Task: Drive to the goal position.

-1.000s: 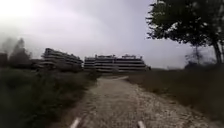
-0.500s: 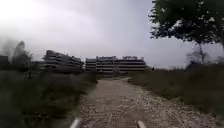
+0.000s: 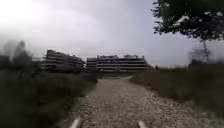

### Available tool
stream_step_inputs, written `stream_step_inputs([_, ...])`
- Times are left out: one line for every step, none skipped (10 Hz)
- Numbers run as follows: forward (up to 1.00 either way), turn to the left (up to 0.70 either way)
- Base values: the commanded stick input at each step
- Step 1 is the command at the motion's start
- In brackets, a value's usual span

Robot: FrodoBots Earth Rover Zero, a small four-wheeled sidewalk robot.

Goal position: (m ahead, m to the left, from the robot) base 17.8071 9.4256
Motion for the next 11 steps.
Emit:
stream_step_inputs([0.70, 0.00])
stream_step_inputs([0.70, 0.00])
stream_step_inputs([0.70, 0.00])
stream_step_inputs([0.70, 0.00])
stream_step_inputs([0.70, -0.10])
stream_step_inputs([0.70, -0.23])
stream_step_inputs([0.70, -0.34])
stream_step_inputs([0.70, -0.11])
stream_step_inputs([0.70, 0.00])
stream_step_inputs([0.70, 0.00])
stream_step_inputs([0.70, 0.00])
